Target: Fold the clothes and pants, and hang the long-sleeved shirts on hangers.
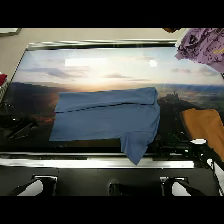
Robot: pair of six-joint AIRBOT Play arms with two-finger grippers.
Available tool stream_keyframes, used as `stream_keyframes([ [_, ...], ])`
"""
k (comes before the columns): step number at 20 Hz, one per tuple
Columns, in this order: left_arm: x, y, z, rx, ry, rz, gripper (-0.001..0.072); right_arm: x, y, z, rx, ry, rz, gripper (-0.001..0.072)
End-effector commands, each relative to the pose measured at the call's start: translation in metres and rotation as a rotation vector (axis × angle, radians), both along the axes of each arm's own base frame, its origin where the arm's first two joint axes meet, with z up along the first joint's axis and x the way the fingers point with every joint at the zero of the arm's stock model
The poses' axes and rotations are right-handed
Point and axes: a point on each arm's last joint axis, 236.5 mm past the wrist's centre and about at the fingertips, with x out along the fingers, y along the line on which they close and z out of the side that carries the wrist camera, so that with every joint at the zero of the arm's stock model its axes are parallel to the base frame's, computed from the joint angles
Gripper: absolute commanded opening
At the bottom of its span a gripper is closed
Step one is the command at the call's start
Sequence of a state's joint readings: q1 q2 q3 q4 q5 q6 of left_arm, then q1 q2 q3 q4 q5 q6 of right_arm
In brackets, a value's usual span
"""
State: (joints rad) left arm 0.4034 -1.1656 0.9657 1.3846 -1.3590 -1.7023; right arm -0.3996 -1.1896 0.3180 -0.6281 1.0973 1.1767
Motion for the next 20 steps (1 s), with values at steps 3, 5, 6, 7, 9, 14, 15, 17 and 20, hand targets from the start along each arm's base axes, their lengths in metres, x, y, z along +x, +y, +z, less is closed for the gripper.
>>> stream_keyframes([
  [3, 0.006, -0.029, -0.014, -0.302, -0.159, 0.042, 0.0677, 0.001, 0.001, 0.002, 0.007, -0.005, 0.001, 0.0021],
  [5, -0.008, -0.034, -0.028, -0.372, -0.159, 0.064, 0.0677, 0.001, 0.001, 0.002, 0.008, -0.005, 0.001, 0.0021],
  [6, -0.016, -0.038, -0.035, -0.391, -0.15, 0.057, 0.0677, 0.001, 0.001, 0.002, 0.008, -0.005, 0.001, 0.0021],
  [7, -0.022, -0.042, -0.043, -0.402, -0.135, 0.048, 0.0677, 0.0, 0.002, 0.002, 0.009, -0.005, 0.002, 0.0021],
  [9, -0.029, -0.048, -0.058, -0.418, -0.118, 0.044, 0.0677, 0.0, 0.002, 0.002, 0.01, -0.007, 0.006, 0.0021],
  [14, -0.016, -0.061, -0.073, -0.508, -0.158, 0.037, 0.0676, -0.002, 0.006, 0.008, 0.032, -0.021, 0.043, 0.0021],
  [15, -0.016, -0.061, -0.078, -0.51, -0.149, 0.044, 0.0676, -0.002, 0.006, 0.009, 0.033, -0.02, 0.045, 0.0021],
  [17, -0.017, -0.062, -0.084, -0.514, -0.134, 0.047, 0.0673, -0.002, 0.006, 0.009, 0.034, -0.02, 0.045, 0.0021],
  [20, -0.016, -0.068, -0.089, -0.514, -0.12, 0.027, 0.0594, -0.002, 0.006, 0.009, 0.033, -0.02, 0.046, 0.0021],
])
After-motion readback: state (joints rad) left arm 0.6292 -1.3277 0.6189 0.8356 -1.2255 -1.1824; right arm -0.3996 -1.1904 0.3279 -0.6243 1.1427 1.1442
